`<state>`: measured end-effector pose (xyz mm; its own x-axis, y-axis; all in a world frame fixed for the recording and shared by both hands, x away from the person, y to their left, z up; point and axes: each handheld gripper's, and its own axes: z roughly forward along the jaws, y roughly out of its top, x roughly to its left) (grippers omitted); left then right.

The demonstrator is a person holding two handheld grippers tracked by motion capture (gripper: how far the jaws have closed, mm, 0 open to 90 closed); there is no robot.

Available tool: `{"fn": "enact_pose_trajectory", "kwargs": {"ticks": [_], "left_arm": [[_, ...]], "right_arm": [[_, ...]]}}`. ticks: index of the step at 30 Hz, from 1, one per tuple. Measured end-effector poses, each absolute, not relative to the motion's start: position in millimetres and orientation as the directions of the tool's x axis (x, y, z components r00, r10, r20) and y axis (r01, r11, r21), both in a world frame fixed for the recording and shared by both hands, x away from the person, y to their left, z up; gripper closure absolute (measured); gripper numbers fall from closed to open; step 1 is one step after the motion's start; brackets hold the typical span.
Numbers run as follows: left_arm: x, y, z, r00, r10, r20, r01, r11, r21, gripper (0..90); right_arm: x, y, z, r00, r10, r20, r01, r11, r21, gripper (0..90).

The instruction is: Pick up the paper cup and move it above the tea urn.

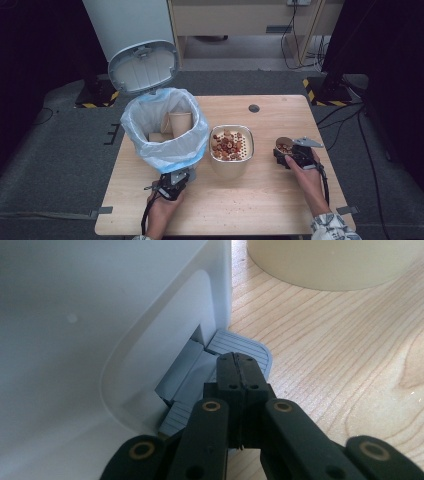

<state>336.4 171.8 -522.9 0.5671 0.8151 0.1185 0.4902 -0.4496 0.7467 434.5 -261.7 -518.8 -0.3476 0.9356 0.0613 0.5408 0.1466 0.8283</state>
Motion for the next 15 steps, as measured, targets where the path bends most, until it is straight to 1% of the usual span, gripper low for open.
{"fn": "enact_pose_trajectory", "kwargs": {"ticks": [3, 5, 7, 10, 13, 15], "left_arm": [[337, 172, -523, 0.568, 0.815, 0.116, 0.490, -0.448, 0.748, 89.7], [337, 172, -523, 0.567, 0.815, 0.116, 0.490, -0.448, 0.748, 89.7], [336, 172, -523, 0.567, 0.815, 0.118, 0.489, -0.449, 0.748, 89.7], [336, 172, -523, 0.567, 0.815, 0.118, 0.490, -0.449, 0.747, 89.7], [336, 172, -523, 0.568, 0.815, 0.117, 0.489, -0.448, 0.749, 89.7], [336, 172, -523, 0.567, 0.815, 0.116, 0.488, -0.447, 0.749, 89.7]], "right_arm": [[437, -260, -520, -0.357, 0.933, 0.055, 0.533, 0.154, 0.832, 20.2], [438, -260, -521, -0.374, 0.926, 0.058, 0.523, 0.158, 0.837, 26.9], [438, -259, -520, -0.378, 0.925, 0.049, 0.518, 0.167, 0.839, 27.2], [436, -259, -518, -0.400, 0.916, 0.028, 0.512, 0.198, 0.836, 30.8], [435, -259, -516, -0.417, 0.909, 0.016, 0.506, 0.217, 0.835, 31.5], [432, -257, -511, -0.444, 0.896, -0.004, 0.492, 0.247, 0.835, 32.4]]}}
